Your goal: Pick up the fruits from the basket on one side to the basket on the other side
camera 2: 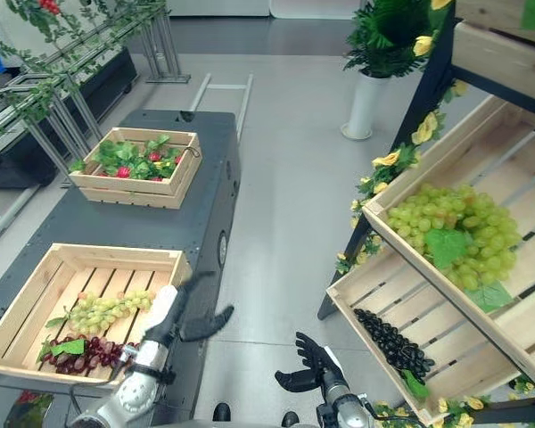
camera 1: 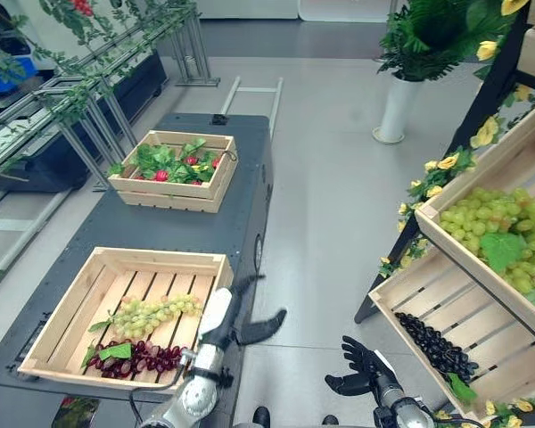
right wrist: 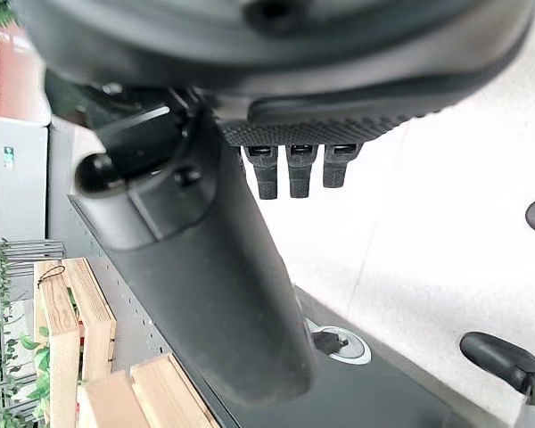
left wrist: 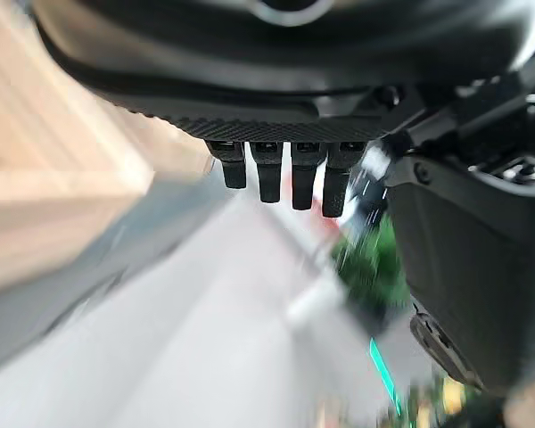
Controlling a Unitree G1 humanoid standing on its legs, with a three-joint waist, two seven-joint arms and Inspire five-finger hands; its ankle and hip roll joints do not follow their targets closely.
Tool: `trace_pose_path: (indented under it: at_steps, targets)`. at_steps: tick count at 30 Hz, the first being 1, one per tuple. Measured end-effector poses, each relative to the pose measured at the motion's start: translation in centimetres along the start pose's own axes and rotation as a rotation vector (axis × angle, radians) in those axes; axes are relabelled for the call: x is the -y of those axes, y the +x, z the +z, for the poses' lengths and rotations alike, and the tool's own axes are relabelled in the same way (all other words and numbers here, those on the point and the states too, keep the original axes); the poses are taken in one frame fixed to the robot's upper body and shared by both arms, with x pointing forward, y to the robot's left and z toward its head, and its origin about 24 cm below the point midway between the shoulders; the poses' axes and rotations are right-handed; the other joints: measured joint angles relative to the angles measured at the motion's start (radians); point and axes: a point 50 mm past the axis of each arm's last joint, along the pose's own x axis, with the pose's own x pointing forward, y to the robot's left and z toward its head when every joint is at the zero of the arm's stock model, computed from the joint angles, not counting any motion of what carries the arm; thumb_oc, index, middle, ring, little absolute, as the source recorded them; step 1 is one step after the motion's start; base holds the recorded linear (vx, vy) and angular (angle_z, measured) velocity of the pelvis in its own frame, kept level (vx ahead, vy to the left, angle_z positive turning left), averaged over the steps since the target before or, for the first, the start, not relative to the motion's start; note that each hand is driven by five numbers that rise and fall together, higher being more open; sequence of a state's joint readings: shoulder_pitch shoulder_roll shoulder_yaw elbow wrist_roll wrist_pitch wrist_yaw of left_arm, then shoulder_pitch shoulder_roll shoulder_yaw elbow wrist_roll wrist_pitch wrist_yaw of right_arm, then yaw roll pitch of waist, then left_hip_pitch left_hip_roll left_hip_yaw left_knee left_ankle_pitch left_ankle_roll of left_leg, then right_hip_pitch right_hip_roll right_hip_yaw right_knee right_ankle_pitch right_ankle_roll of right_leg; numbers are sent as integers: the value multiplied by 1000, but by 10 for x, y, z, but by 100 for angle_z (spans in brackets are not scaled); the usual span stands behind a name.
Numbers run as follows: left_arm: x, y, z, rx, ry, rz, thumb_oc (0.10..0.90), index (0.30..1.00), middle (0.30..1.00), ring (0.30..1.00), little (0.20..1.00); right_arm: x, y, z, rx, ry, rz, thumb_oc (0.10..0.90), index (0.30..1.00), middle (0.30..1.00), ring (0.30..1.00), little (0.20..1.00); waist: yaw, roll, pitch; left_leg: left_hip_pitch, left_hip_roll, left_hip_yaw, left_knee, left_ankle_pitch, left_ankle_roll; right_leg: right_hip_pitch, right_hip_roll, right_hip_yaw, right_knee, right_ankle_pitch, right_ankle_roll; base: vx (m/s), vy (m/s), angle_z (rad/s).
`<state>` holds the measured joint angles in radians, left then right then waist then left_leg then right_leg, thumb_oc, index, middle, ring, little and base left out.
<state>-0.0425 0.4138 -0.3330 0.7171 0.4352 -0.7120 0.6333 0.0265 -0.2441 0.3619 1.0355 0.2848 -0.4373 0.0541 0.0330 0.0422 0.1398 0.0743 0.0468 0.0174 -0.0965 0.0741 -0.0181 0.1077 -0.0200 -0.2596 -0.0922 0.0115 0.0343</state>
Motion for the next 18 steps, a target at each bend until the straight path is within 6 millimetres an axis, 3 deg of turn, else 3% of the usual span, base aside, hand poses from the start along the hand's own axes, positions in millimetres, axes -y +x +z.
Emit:
trace_pose_path:
  at_steps: [7,13,18]
  targets:
    - [-47,11,-6,28,100,172,800,900,900,900,900,20,-4,2,2,-42,-39,800,900,900,900,900,-1,44,16,-9,-9,-21,1,3,3,1,-8,-22,3,-5,7,30,69,10]
    - [-84,12,-22,-19,313,160,800,900,900,900,900,29,-10,-5,-14,-25,-78,800,900,900,900,900,1,59,21,-7,-13,-35,0,3,3,8,-10,-30,3,-10,9,52,67,7]
    - [-106,12,-30,-46,470,114,800,900,900,900,900,34,-14,-8,-26,-37,-87,800,900,900,900,900,11,56,27,-24,-16,-39,7,4,4,2,-15,-49,8,-14,12,-35,36,5]
